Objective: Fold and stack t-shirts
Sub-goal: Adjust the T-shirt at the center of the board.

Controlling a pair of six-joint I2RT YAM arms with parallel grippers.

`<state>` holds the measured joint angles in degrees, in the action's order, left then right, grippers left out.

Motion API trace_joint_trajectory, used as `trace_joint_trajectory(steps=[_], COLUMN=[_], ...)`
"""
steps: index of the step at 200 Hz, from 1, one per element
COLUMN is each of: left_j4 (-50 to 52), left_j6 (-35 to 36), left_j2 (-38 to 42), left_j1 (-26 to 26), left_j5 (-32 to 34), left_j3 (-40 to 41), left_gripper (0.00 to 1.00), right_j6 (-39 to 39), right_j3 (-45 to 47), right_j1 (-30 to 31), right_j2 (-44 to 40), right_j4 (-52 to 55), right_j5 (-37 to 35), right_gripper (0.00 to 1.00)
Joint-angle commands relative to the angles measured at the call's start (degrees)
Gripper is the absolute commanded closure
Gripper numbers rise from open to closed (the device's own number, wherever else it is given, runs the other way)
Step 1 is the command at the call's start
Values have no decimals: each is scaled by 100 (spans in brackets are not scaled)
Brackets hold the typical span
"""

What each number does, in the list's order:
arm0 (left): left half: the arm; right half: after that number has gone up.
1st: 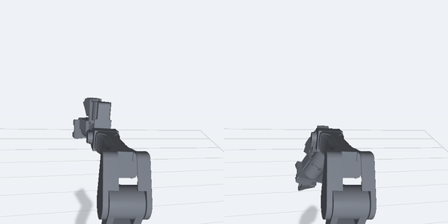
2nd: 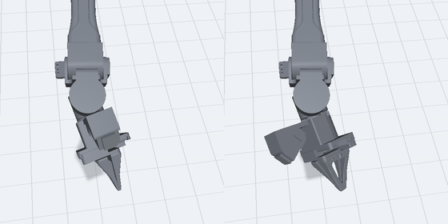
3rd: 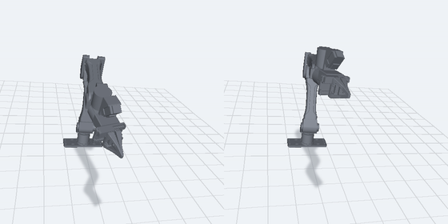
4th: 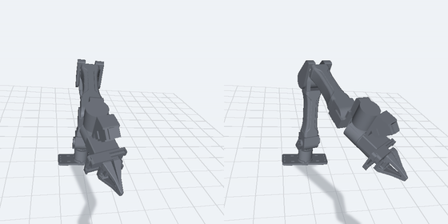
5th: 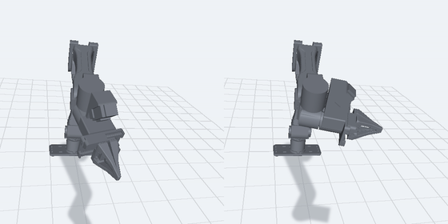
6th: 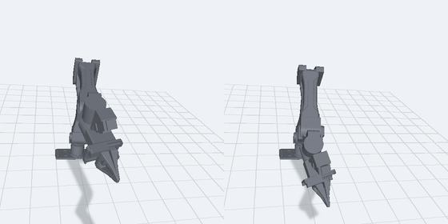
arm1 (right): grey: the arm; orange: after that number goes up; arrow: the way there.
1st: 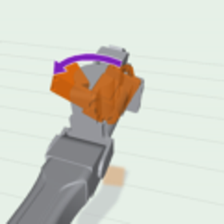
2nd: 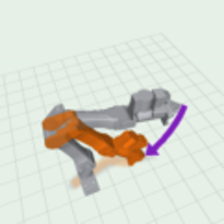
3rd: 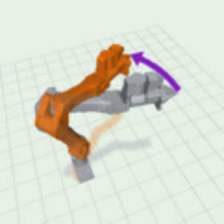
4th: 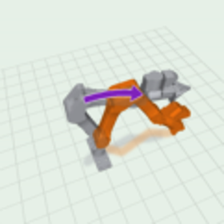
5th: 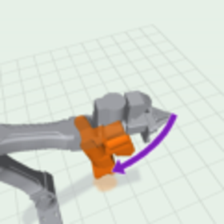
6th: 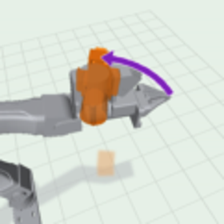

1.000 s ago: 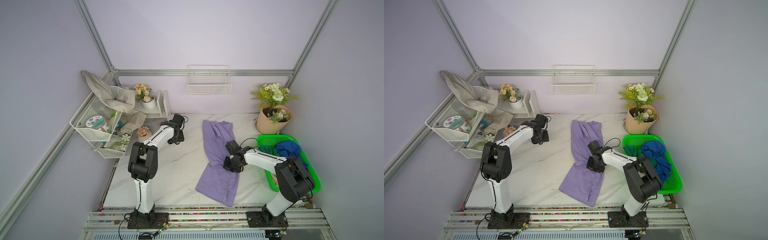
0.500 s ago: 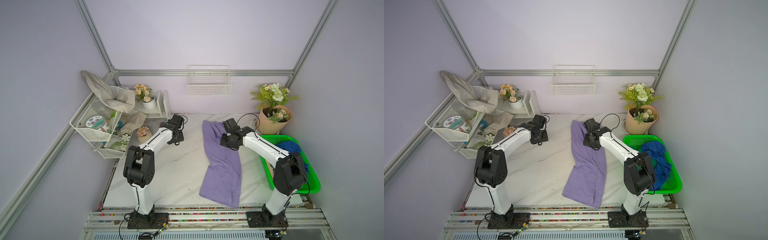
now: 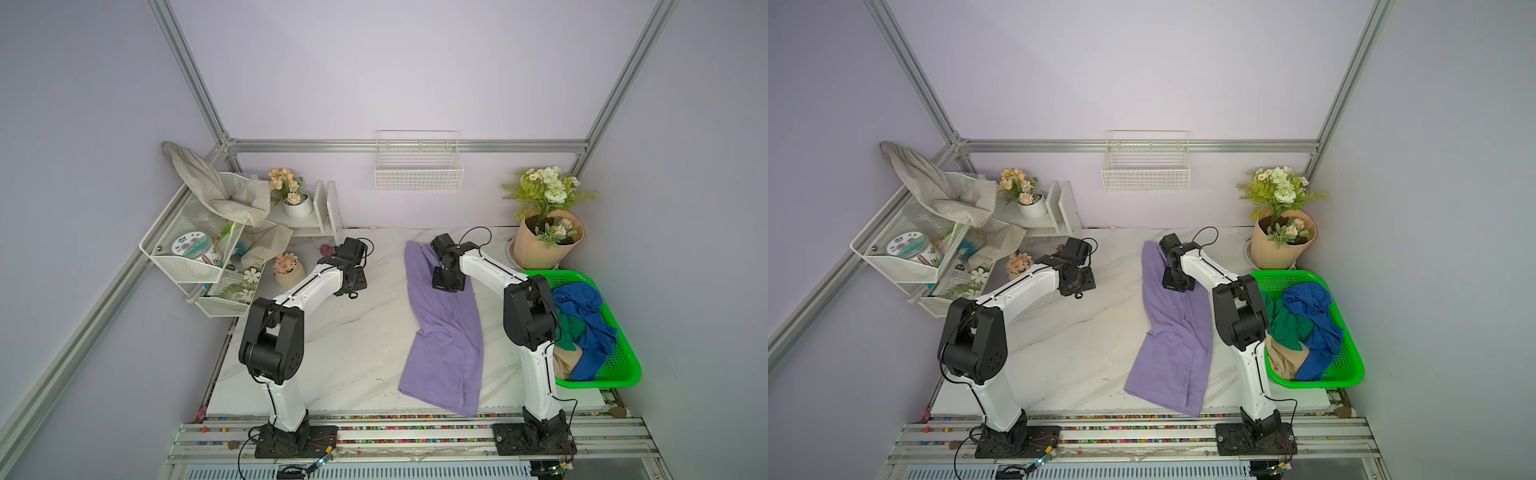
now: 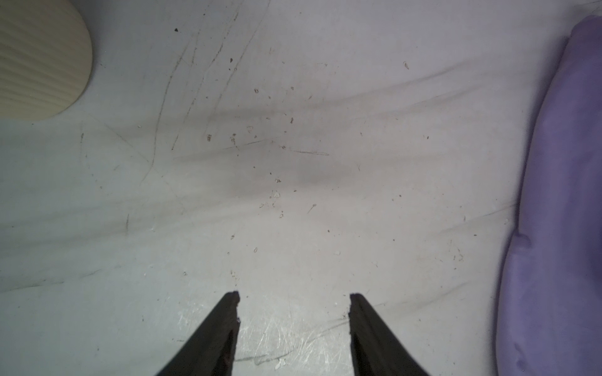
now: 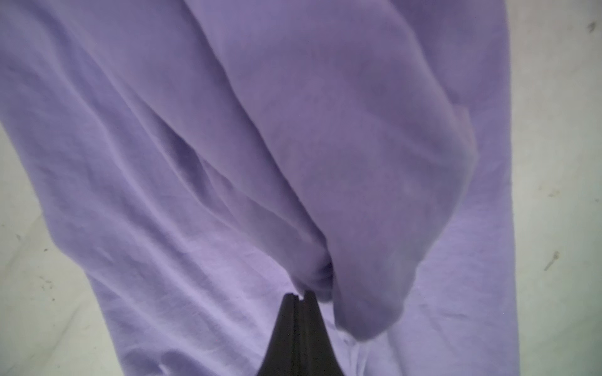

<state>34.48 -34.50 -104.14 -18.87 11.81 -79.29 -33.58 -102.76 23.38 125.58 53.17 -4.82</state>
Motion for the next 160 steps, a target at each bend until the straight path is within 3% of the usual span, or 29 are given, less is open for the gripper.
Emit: trace_joint_trajectory(steps=[1, 38, 72, 109, 144, 160], left_j4=[-128, -110, -86, -60, -38, -21], left_j6=[-48, 2, 74, 110, 159, 205], left_j2=[123, 89, 26, -67, -139, -129], left_j1=[-23, -21, -22, -22, -26, -29], left_j5=[133, 139, 161, 156, 73, 53], left_j3=[242, 175, 59, -111, -199, -180], left_gripper=[43, 43, 43, 43, 43, 43], right_j6=[-69, -121, -107, -48, 87, 164], right_j3=[215, 208, -378, -1986, -3611, -3767], right_j1=[0, -3, -23, -179, -359, -355], right_j2=[-56, 234, 738, 1680, 2369, 2164], right_j4=[-15, -78, -34, 401, 472, 479], right_j5=[170, 140, 78, 185, 1222, 1512], right_gripper=[100, 100, 99, 99, 99, 99])
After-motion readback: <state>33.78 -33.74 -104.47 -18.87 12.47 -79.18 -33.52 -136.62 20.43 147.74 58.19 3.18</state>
